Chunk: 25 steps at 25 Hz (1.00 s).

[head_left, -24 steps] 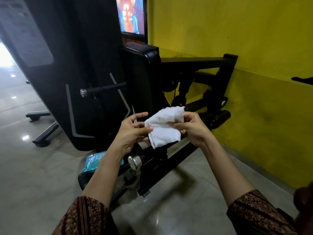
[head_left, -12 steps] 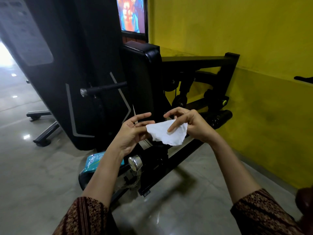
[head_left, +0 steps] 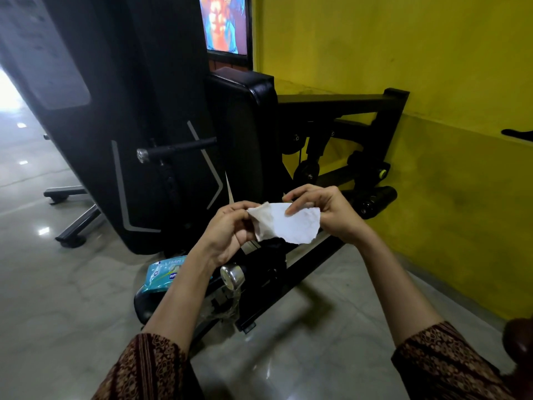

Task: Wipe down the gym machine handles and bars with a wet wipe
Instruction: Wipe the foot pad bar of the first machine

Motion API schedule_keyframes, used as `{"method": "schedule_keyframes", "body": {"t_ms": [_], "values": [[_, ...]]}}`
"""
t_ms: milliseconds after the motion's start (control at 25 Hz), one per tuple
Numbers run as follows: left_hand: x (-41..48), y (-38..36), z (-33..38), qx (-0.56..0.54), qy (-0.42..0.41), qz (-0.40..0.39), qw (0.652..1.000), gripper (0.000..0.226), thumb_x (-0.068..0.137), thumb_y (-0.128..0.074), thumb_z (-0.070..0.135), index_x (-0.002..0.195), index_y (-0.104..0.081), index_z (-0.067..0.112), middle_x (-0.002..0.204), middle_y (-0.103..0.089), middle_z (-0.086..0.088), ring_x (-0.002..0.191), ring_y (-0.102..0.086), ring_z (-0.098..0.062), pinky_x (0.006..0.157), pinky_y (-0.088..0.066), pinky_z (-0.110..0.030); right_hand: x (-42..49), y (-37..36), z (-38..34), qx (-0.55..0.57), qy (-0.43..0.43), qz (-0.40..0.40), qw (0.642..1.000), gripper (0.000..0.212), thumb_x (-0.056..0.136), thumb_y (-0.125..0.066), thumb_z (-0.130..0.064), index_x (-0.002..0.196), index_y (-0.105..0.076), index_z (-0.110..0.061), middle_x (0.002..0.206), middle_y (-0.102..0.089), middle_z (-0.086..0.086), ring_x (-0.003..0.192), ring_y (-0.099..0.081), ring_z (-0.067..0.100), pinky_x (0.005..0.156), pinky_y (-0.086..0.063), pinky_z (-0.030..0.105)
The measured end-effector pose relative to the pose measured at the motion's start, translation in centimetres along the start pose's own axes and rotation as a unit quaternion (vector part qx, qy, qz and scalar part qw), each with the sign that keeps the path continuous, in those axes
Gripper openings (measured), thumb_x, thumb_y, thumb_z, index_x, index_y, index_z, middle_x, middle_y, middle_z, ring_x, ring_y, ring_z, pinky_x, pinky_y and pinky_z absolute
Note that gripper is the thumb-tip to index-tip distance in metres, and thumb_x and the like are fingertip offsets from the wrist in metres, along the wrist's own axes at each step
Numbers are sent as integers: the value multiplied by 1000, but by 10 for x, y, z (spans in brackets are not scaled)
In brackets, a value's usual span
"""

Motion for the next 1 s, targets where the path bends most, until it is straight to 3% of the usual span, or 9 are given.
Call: {"method": "schedule_keyframes", "body": {"t_ms": [80, 120, 200, 320, 440, 560, 680, 880, 1000], "values": [[1, 0, 1, -38, 17, 4, 999, 36, 86, -34, 7, 67, -63, -3, 69, -66, -11, 66, -61, -21, 55, -54, -32, -1, 2, 3, 24, -2, -25, 999, 28, 73, -60, 11, 87, -72, -10, 108, -61, 7, 103, -59, 16, 81, -53, 31], [2, 1, 2, -10, 20, 5, 1000, 36, 83, -42, 17, 62, -65, -1, 69, -66, -10, 67, -60, -20, 59, -51, -33, -3, 4, 4, 60, -6, -44, 997, 25, 66, -59, 1, 86, -72, -9, 110, -61, 9, 106, -57, 26, 82, -50, 37], [2, 3, 2, 107, 19, 13, 994, 35, 72, -59, 36, 55, -67, 7, 67, -65, -5, 66, -59, -17, 58, -46, -30, -3, 9, 6, 144, -28, -71, 987, 43, 56, -53, -22, 91, -68, -3, 117, -60, 15, 111, -53, 37, 86, -45, 43], [3, 6, 1, 205, -25, -24, 978, 13, 62, -78, 16, 72, -73, 12, 75, -69, -1, 74, -64, -18, 62, -53, -30, -1, 3, 4, 134, -86, -40, 986, 50, 64, -68, -31, 106, -62, -5, 116, -62, 14, 111, -58, 29, 89, -45, 38], [1, 8, 0, 250, -37, -95, 963, 36, 64, -76, -8, 93, -72, 13, 92, -72, -4, 86, -68, -18, 74, -56, -31, 1, -12, 3, 21, -106, -78, 991, 50, 75, -76, -17, 120, -56, -11, 109, -66, 5, 100, -64, 13, 86, -53, 28], [1, 16, 5, 240, -26, -107, 964, 46, 58, -77, -9, 97, -72, 15, 98, -71, -5, 89, -68, -17, 74, -54, -25, -3, -10, 6, 14, -135, -68, 988, 30, 77, -74, -10, 105, -66, -4, 89, -70, 6, 79, -68, 11, 67, -54, 24], [-1, 24, 6, 192, -9, -99, 976, 53, 49, -77, -6, 97, -71, 18, 104, -70, -7, 89, -69, -19, 71, -55, -23, -6, -4, 10, 83, -191, -24, 978, 20, 83, -66, -13, 98, -68, 1, 82, -68, 9, 72, -65, 15, 62, -51, 27], [-1, 21, 6, 155, -7, -92, 984, 61, 55, -73, -14, 107, -65, 17, 112, -66, -9, 93, -68, -22, 71, -56, -23, -2, -12, 12, 304, -267, 74, 911, 20, 90, -57, -9, 104, -65, 2, 85, -72, 11, 75, -69, 21, 64, -58, 29], [1, 25, 5, 158, -3, -58, 986, 67, 57, -73, -15, 115, -61, 17, 110, -67, -8, 93, -68, -19, 72, -56, -24, 0, -16, 10, 248, -246, 142, 926, 16, 90, -57, -9, 98, -65, 2, 64, -66, 5, 53, -62, 12, 44, -46, 19]]}}
Point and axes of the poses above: each hand's wrist, its own x-axis towards the middle knuckle, its own y-axis out of the back of the hand, z = x × y, the point moved 1 cm from there along x, towards the middle knuckle
